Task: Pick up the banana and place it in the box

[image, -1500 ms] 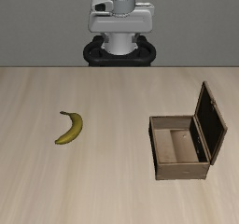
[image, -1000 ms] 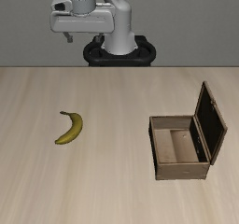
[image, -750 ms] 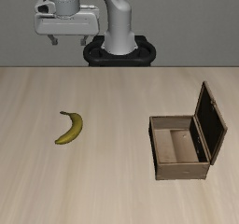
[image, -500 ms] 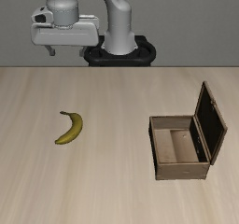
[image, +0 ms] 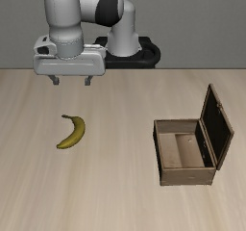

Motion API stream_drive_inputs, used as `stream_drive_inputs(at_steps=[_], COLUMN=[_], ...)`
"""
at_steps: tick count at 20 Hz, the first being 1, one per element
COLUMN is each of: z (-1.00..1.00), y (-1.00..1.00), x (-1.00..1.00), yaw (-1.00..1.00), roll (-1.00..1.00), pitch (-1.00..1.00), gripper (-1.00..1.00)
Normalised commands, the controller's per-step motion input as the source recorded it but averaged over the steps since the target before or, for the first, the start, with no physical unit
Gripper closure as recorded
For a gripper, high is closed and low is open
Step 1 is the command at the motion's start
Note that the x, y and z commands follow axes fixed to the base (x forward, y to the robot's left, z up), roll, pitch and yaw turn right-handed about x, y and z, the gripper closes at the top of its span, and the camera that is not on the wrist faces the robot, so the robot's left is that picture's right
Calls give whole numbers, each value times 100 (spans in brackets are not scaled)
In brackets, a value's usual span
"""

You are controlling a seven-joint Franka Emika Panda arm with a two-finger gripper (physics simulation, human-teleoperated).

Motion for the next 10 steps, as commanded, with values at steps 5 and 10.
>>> stream_drive_inputs(at_steps=[5,10], z=[-100,-100], y=[0,0], x=[0,0], yaw=[0,0], roll=[0,0], pitch=[0,0], gripper=[-100,-100])
